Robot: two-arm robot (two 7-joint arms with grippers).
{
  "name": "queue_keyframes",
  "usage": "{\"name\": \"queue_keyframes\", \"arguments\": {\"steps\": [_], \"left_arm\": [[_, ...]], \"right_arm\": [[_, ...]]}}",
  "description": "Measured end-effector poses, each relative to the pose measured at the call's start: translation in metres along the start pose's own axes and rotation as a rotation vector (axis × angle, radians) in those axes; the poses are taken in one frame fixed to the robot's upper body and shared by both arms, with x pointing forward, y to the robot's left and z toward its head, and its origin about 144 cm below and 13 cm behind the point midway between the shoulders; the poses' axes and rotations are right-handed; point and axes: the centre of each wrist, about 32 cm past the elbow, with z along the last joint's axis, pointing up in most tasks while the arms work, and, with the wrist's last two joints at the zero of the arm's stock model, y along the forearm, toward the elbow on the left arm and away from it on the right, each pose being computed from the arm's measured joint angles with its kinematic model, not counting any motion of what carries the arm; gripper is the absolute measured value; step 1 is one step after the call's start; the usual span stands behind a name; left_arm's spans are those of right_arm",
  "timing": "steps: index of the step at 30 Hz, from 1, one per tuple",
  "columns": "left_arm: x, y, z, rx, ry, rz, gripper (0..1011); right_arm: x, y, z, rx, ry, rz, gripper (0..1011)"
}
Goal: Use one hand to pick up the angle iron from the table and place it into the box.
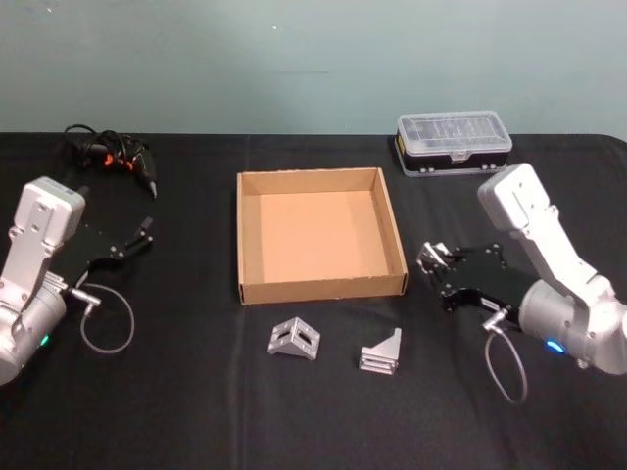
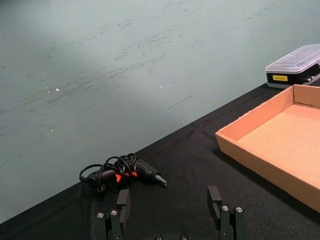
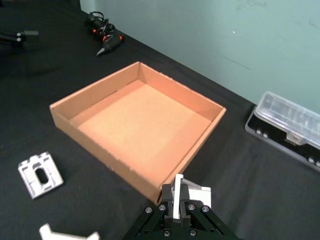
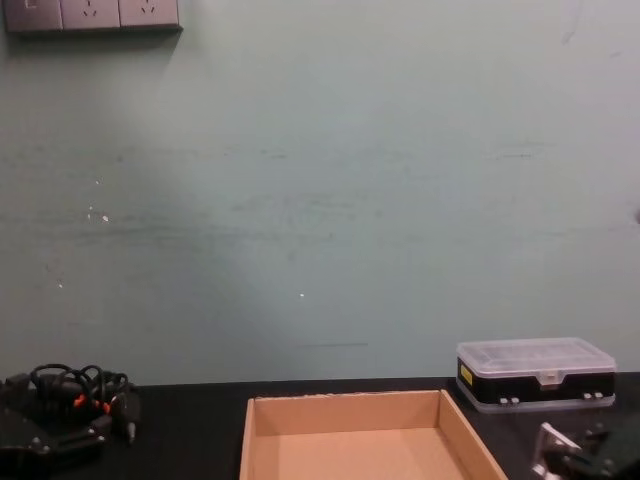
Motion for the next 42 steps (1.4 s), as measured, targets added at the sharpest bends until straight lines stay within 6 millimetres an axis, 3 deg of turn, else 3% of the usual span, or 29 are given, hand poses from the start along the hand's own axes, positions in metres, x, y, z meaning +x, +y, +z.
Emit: {"name": "queue_keyframes", "arguments": {"steps": [19, 42], "left_arm": [[0.000, 0.000, 0.000, 0.000, 0.000, 0.000, 1011], [0.000, 0.000, 0.000, 0.000, 0.000, 0.000, 1011]], "right_arm": [[0.007, 0.068, 0.031, 0.102, -0.026, 0.060, 80], [0.008, 0.141, 0.042, 0.047, -0.013, 0.107, 80]]}}
